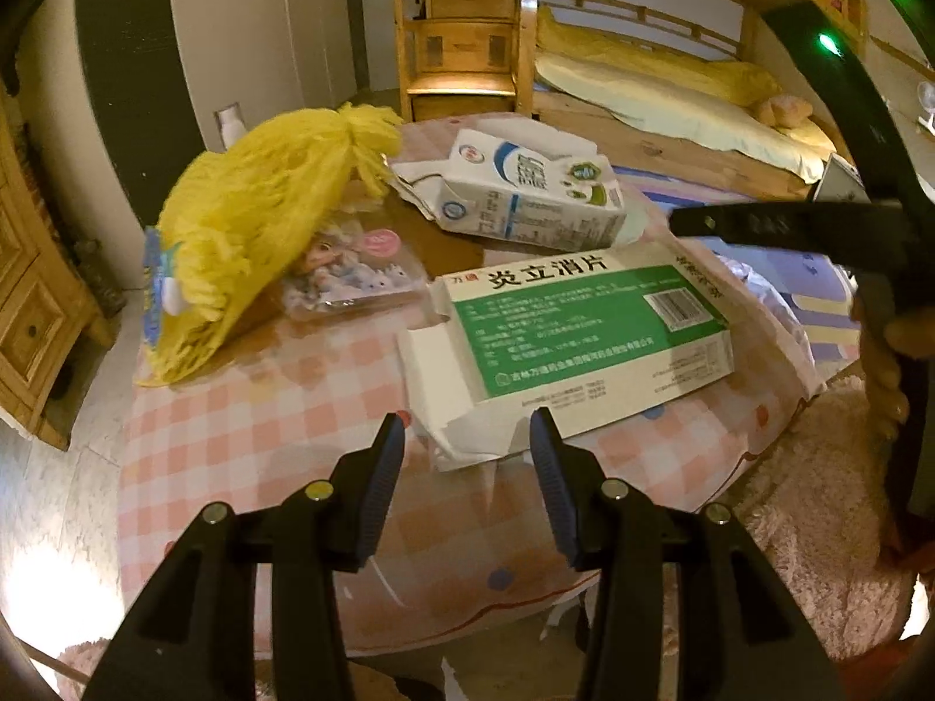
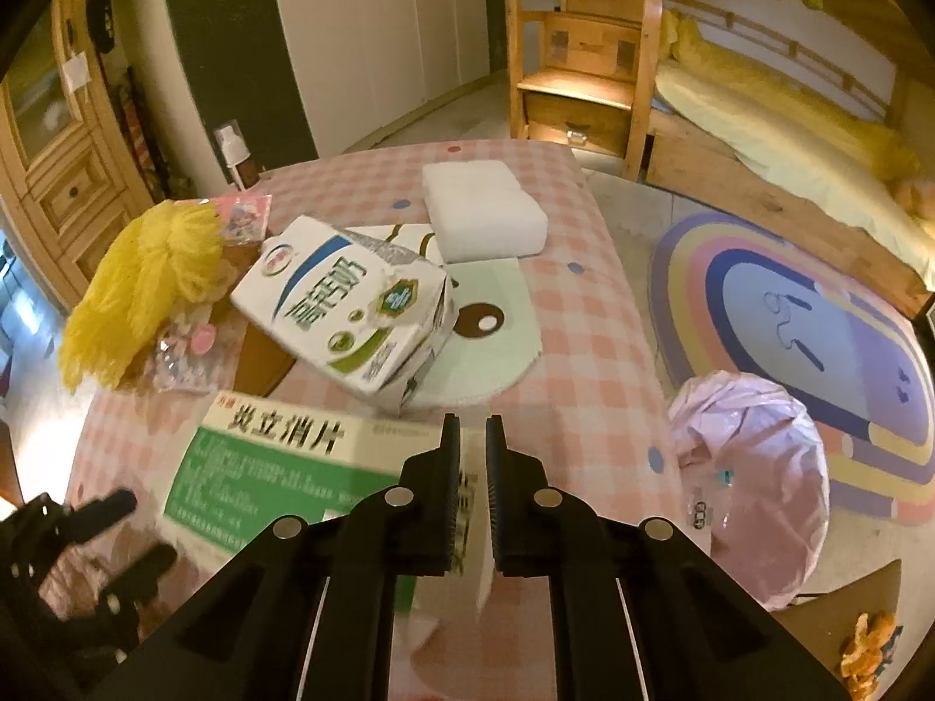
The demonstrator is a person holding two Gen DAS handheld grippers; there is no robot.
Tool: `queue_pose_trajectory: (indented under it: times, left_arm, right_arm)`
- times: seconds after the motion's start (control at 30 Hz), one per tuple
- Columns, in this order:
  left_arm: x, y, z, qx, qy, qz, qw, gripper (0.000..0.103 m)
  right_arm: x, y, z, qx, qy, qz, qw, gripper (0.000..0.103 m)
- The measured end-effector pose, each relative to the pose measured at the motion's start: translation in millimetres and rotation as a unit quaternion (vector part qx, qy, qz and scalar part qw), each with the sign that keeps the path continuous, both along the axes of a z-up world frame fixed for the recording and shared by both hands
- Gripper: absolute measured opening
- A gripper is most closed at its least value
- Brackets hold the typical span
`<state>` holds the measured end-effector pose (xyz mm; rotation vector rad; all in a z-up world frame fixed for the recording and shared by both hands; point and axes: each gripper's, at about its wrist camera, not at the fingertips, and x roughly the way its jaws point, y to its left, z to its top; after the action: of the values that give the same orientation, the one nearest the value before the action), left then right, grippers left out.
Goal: Collect trash
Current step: 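Grasp the green-and-white medicine box with the right tool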
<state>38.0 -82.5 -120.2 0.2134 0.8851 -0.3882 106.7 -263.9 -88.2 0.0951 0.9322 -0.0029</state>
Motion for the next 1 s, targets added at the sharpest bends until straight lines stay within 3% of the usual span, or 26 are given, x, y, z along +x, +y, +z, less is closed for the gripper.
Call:
queue_pose_trajectory:
  times: [0.27, 0.57, 0.7, 0.77, 0.83, 0.93, 1.0]
  left_arm:
    - [9, 6, -4, 0.000, 0.014, 0.017, 0.9998, 0.043]
    - [14, 37, 2, 0.005, 0.013, 0.072, 0.9973, 0.043]
    - [10, 49, 7, 0.007, 0.009, 0.085, 0.9963, 0.043]
    - [5, 53, 11, 0.008, 0.004, 0.087, 0.9962, 0.043]
    - [-2, 60, 16, 0.010, -0.003, 0.088, 0.9960, 0.043]
    - [-10, 66, 21, 0.007, -0.008, 0.094, 0.9955, 0.046]
    - [-16, 75, 24, 0.004, -0.012, 0.103, 0.9946, 0.050]
  right_arm:
    - [4, 0, -10, 0.004, 0.033, 0.007, 0.999, 0.009]
    - [-54, 29, -17, 0.035, 0.070, 0.064, 0.995, 0.009]
    - [-72, 47, -15, -0.003, 0.052, 0.078, 0.996, 0.011]
    - [-76, 47, -7, -0.006, 0.031, 0.075, 0.997, 0.018]
    - [-80, 46, 4, 0.004, 0.007, 0.079, 0.997, 0.047]
    - [-84, 54, 13, 0.022, -0.011, 0.116, 0.993, 0.069]
    - [-82, 65, 7, 0.036, -0.002, 0.146, 0.989, 0.076]
